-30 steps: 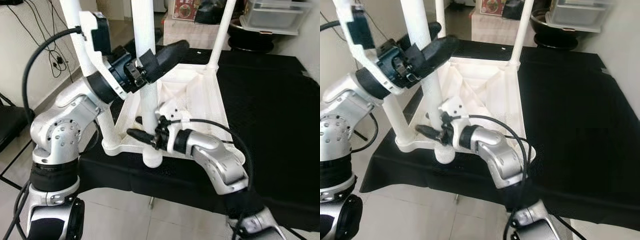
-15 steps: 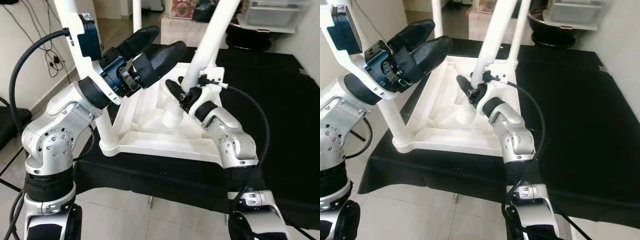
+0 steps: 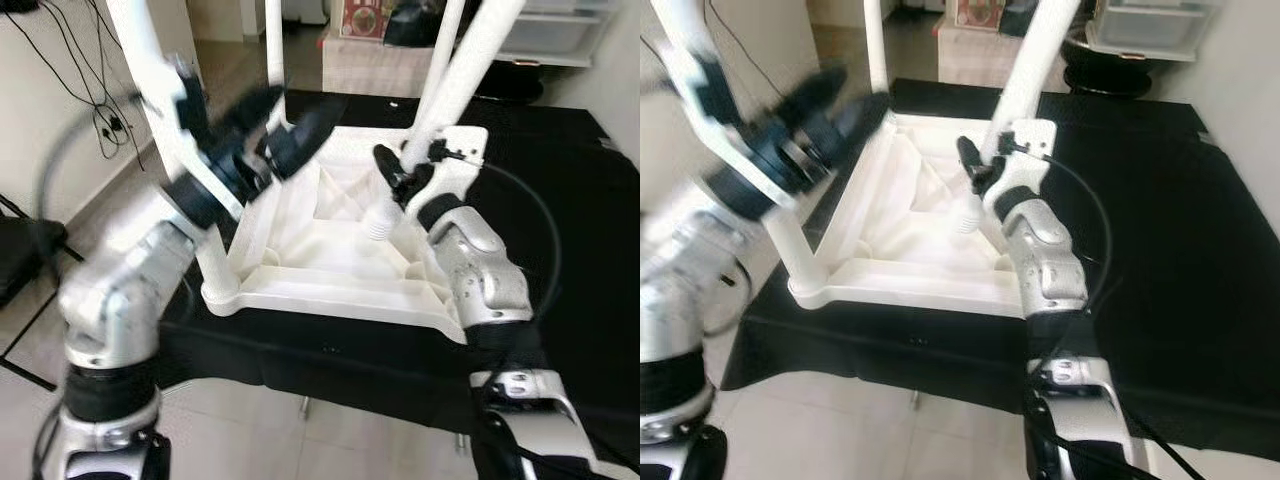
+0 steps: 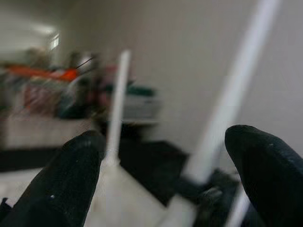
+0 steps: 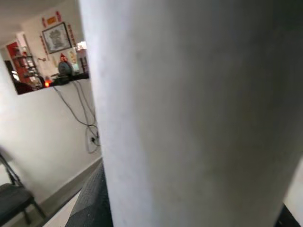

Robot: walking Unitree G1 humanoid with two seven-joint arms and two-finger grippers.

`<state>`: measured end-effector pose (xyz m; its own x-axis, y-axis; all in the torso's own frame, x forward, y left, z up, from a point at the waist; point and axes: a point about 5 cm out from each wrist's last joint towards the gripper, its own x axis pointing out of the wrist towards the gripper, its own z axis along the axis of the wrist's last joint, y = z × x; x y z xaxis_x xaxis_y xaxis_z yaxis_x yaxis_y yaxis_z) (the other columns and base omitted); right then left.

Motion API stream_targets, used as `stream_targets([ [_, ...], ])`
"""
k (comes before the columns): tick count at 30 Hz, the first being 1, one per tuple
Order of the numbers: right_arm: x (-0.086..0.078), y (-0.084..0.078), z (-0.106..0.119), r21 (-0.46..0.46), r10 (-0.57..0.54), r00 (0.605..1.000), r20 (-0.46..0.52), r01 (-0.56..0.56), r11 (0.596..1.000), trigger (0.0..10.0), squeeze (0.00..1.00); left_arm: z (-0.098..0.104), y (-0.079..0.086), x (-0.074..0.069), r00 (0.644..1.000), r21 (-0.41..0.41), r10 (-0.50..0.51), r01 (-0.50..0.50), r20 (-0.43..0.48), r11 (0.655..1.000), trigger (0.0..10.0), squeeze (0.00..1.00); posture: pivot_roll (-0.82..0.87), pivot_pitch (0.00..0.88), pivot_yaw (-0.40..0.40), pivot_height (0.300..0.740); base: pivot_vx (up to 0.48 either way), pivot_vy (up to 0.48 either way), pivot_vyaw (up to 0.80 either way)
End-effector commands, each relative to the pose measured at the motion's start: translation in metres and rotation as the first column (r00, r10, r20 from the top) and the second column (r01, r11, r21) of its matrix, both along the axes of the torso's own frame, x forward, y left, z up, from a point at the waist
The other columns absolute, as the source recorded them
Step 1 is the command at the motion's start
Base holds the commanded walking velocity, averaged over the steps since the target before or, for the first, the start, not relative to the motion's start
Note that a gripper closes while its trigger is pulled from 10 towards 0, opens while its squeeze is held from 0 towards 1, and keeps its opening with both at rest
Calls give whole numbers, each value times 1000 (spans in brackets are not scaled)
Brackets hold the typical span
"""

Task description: Building children table

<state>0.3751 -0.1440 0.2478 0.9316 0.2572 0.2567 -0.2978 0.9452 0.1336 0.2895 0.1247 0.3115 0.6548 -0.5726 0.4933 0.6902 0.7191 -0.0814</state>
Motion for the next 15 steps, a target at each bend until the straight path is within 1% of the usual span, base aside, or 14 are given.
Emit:
stream_targets([
  [1, 1, -2, 3, -3, -16, 1000, 20, 16, 1000, 10000, 0, 2, -1, -1, 1000, 3, 17, -17, 14, 1000, 10000, 0, -25, 50, -19, 740, 0, 0, 0],
  [2, 0, -4, 0, -15, -33, 999, 11, 33, 999, 10000, 0, -10, 5, 5, 994, -8, 96, -97, -49, 995, 10000, 0, -25, 50, -19, 740, 0, 0, 0],
  [3, -1, -4, -4, -30, -42, 999, 0, 42, 999, 10000, 0, -27, 13, 8, 979, 20, 174, -173, -105, 985, 10000, 0, -27, 61, -15, 740, 0, 0, 0],
  [4, -1, -4, -4, -30, -42, 999, 0, 42, 999, 10000, 0, -27, 13, 8, 979, 20, 174, -173, -105, 985, 10000, 0, -27, 61, -15, 740, 0, 0, 0],
  [5, -1, -4, -7, -44, -50, 999, -6, 50, 998, 10000, 0, -40, 16, 7, 965, 70, 228, -221, -130, 973, 10000, 0, -24, 65, -15, 740, 0, 0, 0],
  [6, -1, -4, -7, -44, -50, 999, -6, 50, 998, 10000, 0, -40, 16, 7, 965, 70, 228, -221, -130, 973, 10000, 0, -24, 65, -15, 740, 0, 0, 0],
  [7, -2, -3, -10, -55, -57, 998, -10, 56, 997, 10000, 0, -52, 17, 4, 954, 123, 264, -247, -144, 961, 10000, 0, -23, 67, -15, 740, 0, 0, 0],
  [10, -2, -3, -10, -55, -57, 998, -10, 56, 997, 10000, 0, -52, 17, 4, 954, 123, 264, -247, -144, 961, 10000, 0, -23, 67, -15, 740, 0, 0, 0],
  [12, -1, 0, -11, -66, -64, 998, -6, 64, 996, 10000, 0, -68, 10, -3, 943, 154, 283, -257, -178, 954, 10000, 0, -27, 71, -21, 740, 0, 0, 0],
  [15, 0, 1, -11, -68, -63, 998, -1, 63, 996, 10000, 0, -72, 7, -5, 938, 160, 292, -264, -187, 951, 10000, 0, -27, 71, -21, 740, 0, 0, 0],
])
